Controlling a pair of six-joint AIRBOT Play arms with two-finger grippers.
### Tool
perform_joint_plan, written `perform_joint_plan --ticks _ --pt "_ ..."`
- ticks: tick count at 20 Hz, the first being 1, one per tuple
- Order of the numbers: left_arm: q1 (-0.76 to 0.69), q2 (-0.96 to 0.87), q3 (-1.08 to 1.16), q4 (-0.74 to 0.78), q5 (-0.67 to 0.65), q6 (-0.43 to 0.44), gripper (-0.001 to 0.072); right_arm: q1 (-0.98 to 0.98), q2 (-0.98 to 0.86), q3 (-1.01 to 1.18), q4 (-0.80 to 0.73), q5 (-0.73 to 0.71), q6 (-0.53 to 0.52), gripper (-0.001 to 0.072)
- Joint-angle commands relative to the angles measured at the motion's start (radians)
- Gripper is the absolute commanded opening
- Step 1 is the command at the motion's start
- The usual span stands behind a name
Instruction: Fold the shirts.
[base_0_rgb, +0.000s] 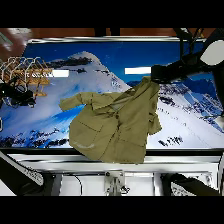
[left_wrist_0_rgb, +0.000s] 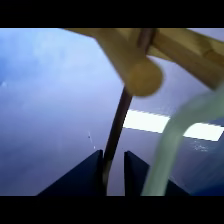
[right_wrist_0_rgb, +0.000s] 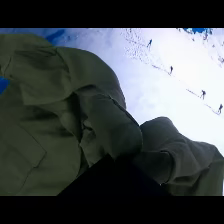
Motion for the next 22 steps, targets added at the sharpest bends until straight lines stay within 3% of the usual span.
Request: perform_joint_plan --ticks 1,4,13,22 --pt "0.000 -0.002 0.003 -0.002 -0.001 0.029 0.0140 0.000 0.000 0.000 0.000 0.000 0.000 0.0081" --pt "0.000 -0.001 0.003 -0.002 -0.002 0.043 0.0060 0.000 0.000 0.000 0.000 0.000 -0.001 0.0081" --pt "-0.030 0.045 0.035 -0.002 -0.035 0.047 0.0057 0.000 0.000 0.000 0.000 0.000 -0.043 0.0081" --pt "-0.061 0.117 0.184 0.029 -0.140 -0.003 0.0054 0.000 0.000 0.000 0.009 0.000 -0.092 0.0081"
